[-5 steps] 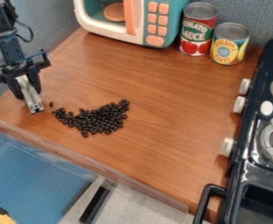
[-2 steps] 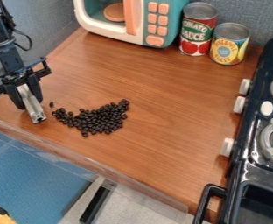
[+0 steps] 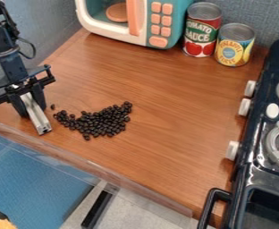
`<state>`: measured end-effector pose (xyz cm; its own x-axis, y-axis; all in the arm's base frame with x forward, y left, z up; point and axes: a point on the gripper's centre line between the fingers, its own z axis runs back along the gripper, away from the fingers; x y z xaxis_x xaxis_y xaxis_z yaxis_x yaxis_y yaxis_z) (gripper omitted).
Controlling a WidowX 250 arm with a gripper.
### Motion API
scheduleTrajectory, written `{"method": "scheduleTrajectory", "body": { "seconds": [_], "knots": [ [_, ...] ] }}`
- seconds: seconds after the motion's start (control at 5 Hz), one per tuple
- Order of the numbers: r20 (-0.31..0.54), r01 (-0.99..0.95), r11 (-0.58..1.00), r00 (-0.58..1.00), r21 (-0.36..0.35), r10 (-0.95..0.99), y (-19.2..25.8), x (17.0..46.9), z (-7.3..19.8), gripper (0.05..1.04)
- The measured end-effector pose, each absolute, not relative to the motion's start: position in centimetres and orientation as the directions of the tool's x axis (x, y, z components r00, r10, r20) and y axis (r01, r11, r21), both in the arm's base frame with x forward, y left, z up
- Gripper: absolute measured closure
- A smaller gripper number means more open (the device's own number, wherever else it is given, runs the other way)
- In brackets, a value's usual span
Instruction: Sweep into pile
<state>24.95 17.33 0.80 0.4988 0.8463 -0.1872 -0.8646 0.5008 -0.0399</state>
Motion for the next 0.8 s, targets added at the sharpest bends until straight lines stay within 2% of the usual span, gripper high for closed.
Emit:
{"method": "scheduleTrajectory", "body": {
  "seconds": [0.4, 0.8],
  "knots": [
    [-0.136, -0.866, 0.5, 0.499, -0.032, 0.856, 16.3, 25.1, 0.6, 0.703],
    [-0.154, -0.859, 0.51, 0.51, -0.041, 0.846, 14.0, 25.4, 0.5, 0.703]
  ]
}}
